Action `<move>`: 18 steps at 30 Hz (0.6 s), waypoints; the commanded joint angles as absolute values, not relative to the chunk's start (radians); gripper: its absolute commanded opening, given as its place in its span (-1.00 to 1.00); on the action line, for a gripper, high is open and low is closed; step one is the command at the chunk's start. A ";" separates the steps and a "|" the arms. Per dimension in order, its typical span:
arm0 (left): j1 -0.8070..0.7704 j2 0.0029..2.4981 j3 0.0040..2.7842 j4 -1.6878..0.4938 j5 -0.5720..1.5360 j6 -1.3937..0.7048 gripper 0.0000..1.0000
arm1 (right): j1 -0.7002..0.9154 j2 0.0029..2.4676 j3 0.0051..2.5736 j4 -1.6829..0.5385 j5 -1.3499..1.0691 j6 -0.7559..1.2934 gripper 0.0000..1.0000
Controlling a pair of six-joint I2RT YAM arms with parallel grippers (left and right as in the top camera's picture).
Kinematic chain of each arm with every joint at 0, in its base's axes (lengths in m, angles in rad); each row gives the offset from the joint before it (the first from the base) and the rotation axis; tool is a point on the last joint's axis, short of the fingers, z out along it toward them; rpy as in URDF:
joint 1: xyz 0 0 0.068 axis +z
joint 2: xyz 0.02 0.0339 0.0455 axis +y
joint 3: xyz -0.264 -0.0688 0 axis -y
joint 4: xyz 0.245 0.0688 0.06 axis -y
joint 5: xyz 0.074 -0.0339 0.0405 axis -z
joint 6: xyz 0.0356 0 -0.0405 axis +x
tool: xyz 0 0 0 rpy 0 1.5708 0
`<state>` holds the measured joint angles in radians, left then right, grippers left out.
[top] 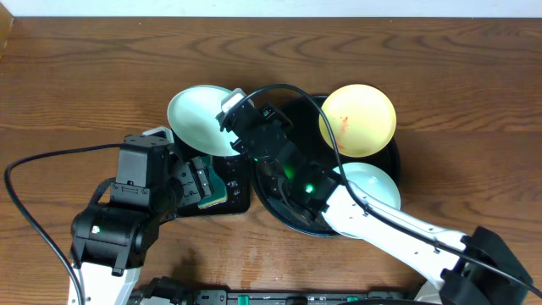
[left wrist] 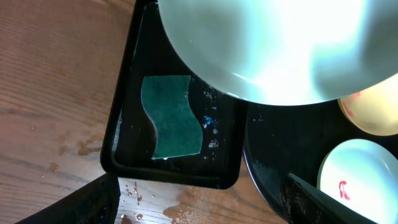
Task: Clean dirty plates on tray and stack at the side
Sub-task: 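Lift the pale green plate with the right gripper and tilt it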
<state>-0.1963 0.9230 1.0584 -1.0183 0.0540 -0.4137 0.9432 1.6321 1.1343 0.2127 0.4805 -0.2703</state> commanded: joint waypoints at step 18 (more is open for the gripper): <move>-0.191 0.921 1.076 -1.021 0.060 -0.400 0.66 | 0.974 1.574 1.145 0.244 0.508 -0.377 -0.98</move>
